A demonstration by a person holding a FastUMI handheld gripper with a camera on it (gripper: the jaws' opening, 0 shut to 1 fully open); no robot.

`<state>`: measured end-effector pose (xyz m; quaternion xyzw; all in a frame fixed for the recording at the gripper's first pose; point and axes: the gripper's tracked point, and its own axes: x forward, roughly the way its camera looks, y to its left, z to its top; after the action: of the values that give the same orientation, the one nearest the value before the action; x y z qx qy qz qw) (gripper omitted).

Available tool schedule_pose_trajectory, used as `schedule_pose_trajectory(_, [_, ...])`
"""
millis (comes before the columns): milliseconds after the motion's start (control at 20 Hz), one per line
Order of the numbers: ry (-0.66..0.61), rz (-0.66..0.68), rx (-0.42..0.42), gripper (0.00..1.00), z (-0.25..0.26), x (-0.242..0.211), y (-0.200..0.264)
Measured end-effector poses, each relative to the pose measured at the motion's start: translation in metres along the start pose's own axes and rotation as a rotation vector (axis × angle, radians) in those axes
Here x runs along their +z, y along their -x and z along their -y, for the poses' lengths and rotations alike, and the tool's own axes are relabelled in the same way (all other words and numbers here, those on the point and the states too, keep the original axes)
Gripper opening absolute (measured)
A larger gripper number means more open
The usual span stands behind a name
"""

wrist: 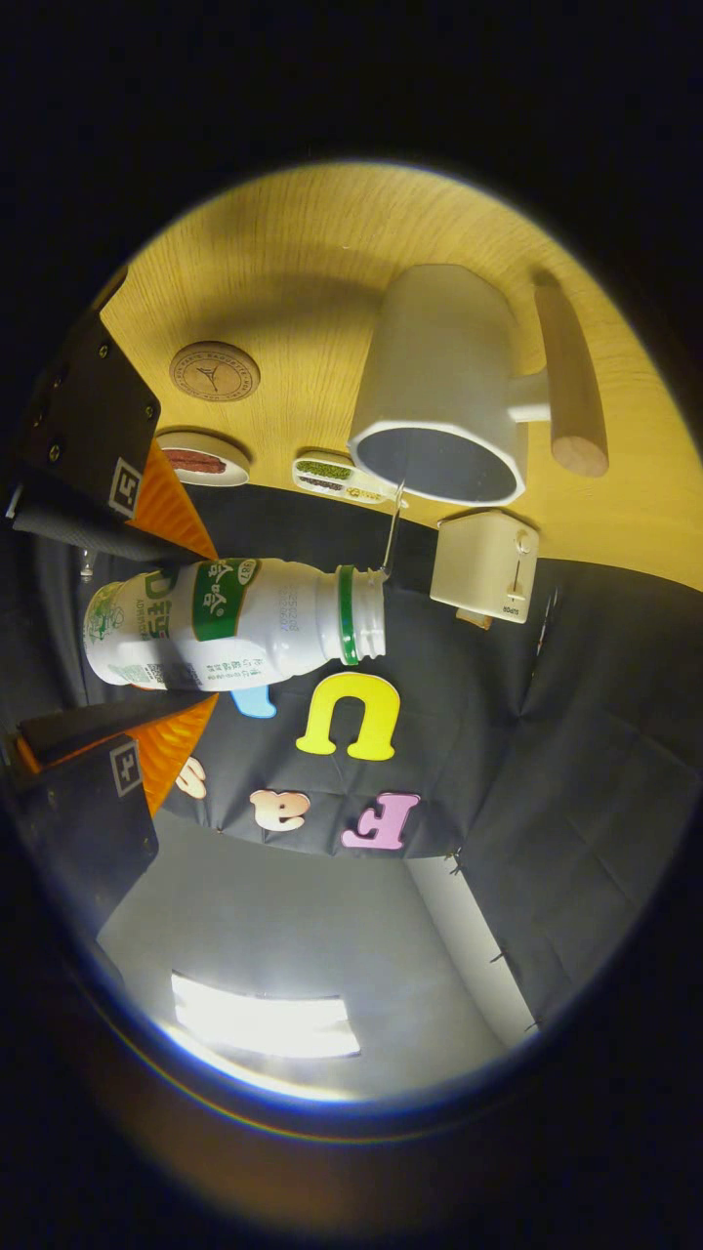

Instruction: Take the bottle from table, then pour the juice into the cup, finally place the bottle on the coaster

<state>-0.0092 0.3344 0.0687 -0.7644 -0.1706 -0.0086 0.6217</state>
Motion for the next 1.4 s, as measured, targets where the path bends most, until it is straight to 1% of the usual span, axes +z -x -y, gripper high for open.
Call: schedule_pose_trajectory(1400, [0.114,0.022,-0.037,0.68,0.003,0.016,0.001])
